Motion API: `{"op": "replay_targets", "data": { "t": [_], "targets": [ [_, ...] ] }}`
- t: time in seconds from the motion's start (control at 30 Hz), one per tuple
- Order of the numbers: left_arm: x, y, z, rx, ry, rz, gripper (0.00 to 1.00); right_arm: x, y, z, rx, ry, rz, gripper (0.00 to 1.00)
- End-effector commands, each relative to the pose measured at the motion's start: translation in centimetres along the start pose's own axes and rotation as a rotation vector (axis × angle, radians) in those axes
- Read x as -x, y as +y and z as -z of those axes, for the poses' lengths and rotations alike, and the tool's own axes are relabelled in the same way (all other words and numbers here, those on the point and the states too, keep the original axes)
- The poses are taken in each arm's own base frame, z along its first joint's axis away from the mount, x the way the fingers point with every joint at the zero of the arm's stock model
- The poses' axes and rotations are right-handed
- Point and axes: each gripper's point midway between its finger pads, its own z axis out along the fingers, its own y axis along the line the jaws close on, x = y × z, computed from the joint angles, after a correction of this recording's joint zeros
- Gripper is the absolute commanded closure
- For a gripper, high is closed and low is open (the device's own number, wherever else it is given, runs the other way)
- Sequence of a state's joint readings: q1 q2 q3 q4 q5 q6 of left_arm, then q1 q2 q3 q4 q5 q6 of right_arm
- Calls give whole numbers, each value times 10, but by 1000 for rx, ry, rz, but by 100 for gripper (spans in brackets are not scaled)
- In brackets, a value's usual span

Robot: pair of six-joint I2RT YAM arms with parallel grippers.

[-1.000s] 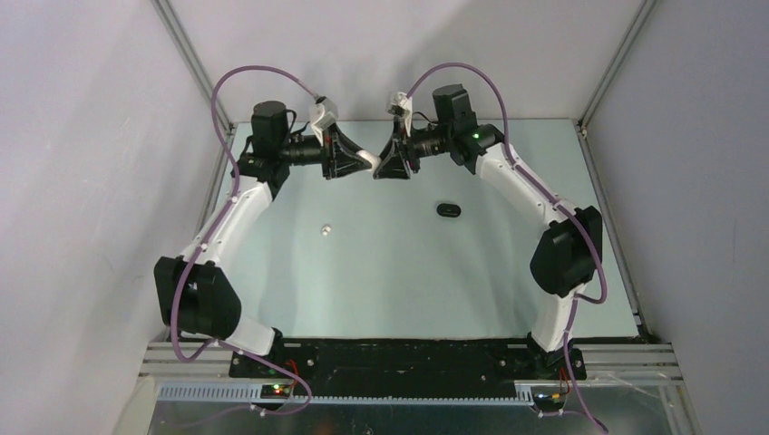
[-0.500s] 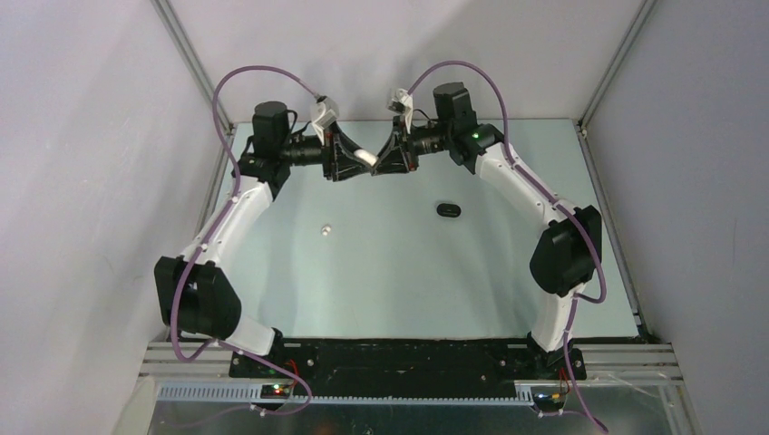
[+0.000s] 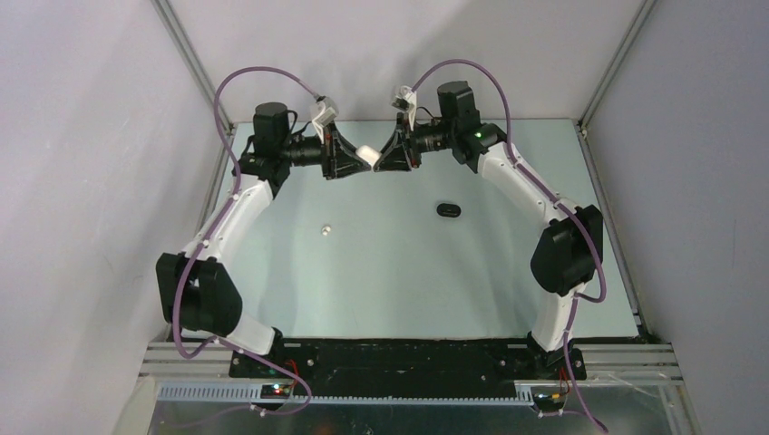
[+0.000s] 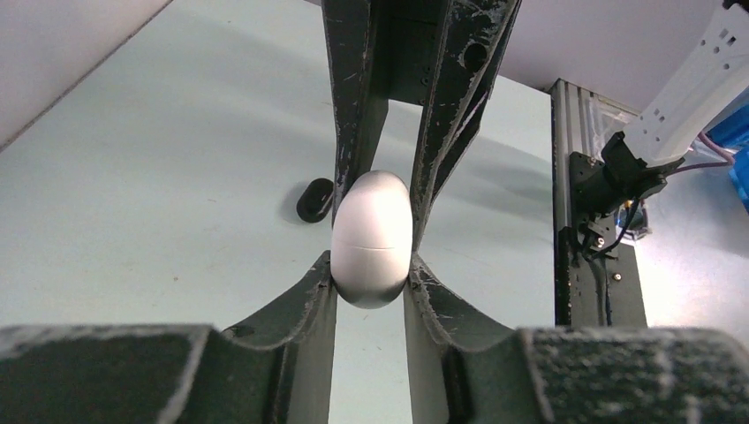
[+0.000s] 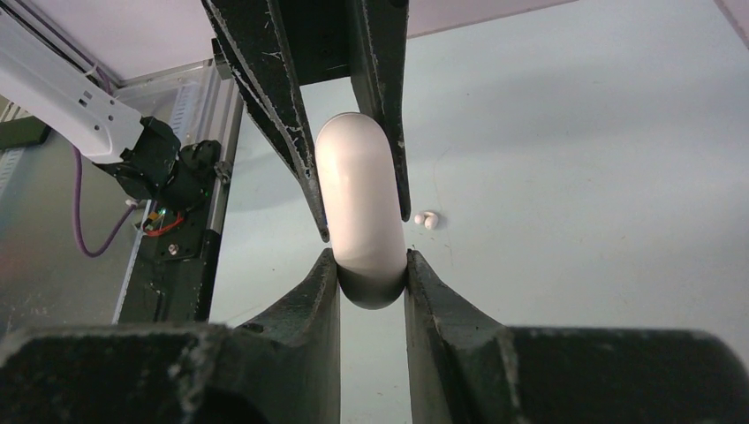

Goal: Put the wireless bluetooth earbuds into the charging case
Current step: Open the charging case.

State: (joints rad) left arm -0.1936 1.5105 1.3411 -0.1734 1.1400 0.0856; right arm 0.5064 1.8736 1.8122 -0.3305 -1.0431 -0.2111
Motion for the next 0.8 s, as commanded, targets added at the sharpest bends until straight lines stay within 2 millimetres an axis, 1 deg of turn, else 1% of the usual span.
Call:
{"op": "replay_targets", "data": {
  "t": [0.0,0.07,0.13,0.27,0.4,0.47,0.5,0.53,0.57,0.6,0.63,0.67,0.7,0.73,0.77],
  "targets": [
    [13,-1,1,-8,-15,-17,69,19,12,4,15,-31,53,100],
    [14,-1,1,-4,-17,-15,62,17,12,3,14,-27,55,100],
    [16,-1,2,-3,-19,-20,60,16,13,2,16,-24,53,100],
    [16,-3,1,-12,-19,-13,62,15,14,-1,19,-24,50,100],
    [15,-2,1,-11,-18,-5,60,14,13,-2,17,-24,48,100],
    [15,-3,1,-19,-18,-3,66,14,12,-2,16,-24,47,100],
    [16,-4,1,-24,-19,-3,74,14,11,-1,15,-24,45,100],
    [15,-4,0,-33,-18,5,78,13,12,-2,17,-23,44,100],
    [17,-5,0,-38,-20,3,87,13,11,-2,18,-23,45,100],
    [16,-5,-1,-46,-18,9,91,14,12,-1,23,-26,47,96],
    [16,-5,-1,-50,-19,8,97,15,10,0,23,-28,39,87],
    [16,-5,-1,-55,-19,3,100,18,8,1,18,-36,40,81],
    [16,-6,-1,-59,-19,-1,100,19,5,2,11,-41,12,71],
    [16,-7,-1,-64,-19,-6,100,23,2,3,5,-55,12,67],
    [16,-7,-1,-68,-20,-10,100,24,-3,5,-10,-63,-38,63]
  ]
}}
